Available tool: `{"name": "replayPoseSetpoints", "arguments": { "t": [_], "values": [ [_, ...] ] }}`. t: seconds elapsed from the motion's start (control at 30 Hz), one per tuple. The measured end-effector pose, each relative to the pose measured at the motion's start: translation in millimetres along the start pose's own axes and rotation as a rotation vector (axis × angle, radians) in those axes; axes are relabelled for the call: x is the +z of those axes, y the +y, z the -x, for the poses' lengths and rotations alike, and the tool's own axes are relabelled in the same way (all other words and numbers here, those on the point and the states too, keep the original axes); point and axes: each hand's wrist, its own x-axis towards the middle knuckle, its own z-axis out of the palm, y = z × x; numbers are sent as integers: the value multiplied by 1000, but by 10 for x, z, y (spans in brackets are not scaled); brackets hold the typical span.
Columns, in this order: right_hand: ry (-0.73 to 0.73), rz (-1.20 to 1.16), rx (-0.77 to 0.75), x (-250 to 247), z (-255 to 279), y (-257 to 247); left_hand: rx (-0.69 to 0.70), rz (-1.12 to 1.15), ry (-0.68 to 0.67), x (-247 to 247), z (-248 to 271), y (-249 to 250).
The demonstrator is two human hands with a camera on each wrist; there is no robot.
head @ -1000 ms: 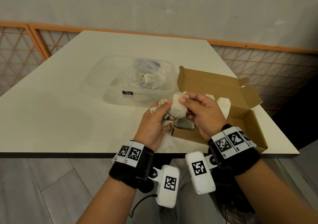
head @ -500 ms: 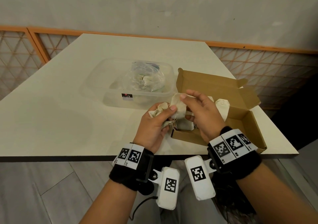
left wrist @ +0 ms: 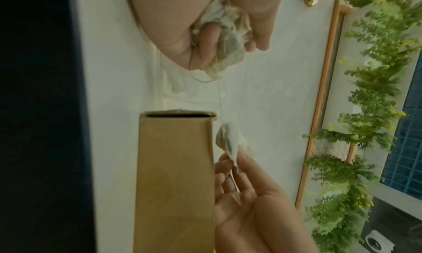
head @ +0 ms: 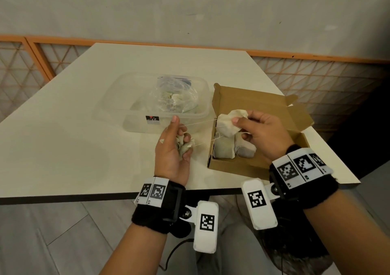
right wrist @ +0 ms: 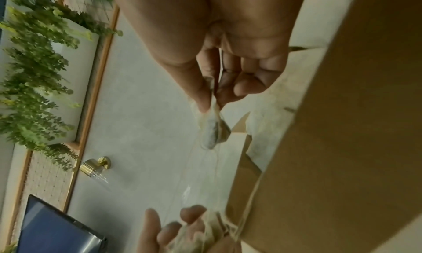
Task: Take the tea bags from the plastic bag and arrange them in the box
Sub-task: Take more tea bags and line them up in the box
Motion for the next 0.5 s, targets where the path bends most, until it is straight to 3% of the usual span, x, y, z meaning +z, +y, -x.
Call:
{"name": "replayPoseSetpoints", "arguments": {
  "t": [0.3, 0.4, 0.5],
  "values": [
    [183, 126, -38, -197, -19, -79, 24, 104, 53, -27, -5, 37],
    [134, 152, -16, -172, -14, -93, 3, 146, 54, -52, -13, 51],
    [-17, 188, 13, -64, -1, -127, 40, 3, 36, -19, -1, 11]
  ]
}}
